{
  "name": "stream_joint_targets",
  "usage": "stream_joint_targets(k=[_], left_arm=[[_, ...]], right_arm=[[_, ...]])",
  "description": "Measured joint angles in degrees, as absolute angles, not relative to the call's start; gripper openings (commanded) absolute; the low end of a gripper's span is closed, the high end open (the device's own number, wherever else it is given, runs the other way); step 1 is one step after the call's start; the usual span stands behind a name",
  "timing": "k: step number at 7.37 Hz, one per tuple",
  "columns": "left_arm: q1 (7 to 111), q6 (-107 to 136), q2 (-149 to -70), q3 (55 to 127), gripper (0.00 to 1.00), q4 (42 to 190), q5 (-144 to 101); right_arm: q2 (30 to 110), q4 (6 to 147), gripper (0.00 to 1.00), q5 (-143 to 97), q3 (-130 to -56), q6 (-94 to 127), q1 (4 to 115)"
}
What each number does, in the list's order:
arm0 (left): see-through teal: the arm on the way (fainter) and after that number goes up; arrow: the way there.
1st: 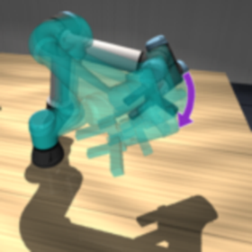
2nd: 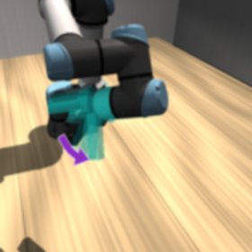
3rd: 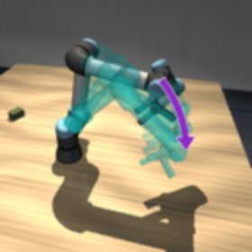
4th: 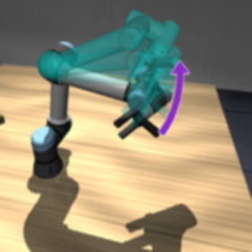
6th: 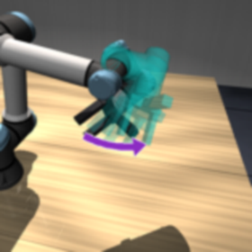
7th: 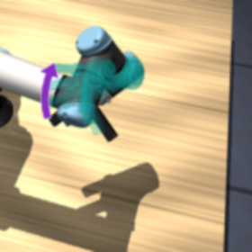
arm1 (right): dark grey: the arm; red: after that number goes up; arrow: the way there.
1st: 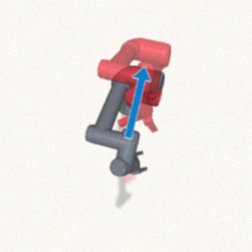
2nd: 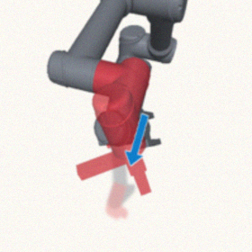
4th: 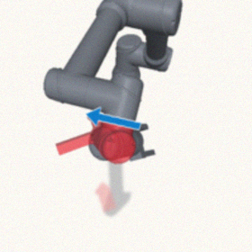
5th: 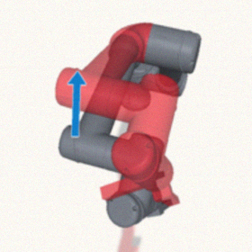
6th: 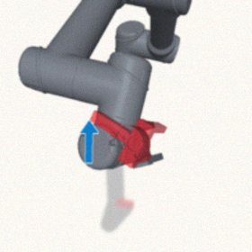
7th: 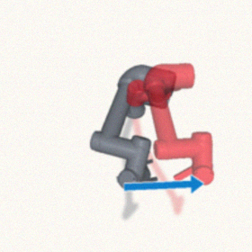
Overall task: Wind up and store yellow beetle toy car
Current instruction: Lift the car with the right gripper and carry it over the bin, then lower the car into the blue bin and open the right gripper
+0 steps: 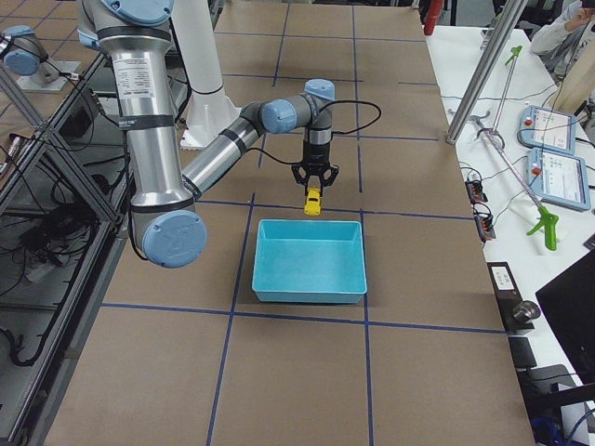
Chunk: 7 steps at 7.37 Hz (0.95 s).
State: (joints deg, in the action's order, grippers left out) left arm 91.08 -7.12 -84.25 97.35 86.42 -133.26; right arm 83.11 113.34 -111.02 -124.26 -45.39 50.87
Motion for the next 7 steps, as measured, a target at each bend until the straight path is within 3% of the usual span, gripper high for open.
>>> stream_joint_targets(k=[7], left_arm=[[91.0,-7.1,-85.9,95.7,1.0,86.4,-133.2]], right_arm=[[91.8,109.3,0.08,-112.8,-123.8,-51.6,55.1]])
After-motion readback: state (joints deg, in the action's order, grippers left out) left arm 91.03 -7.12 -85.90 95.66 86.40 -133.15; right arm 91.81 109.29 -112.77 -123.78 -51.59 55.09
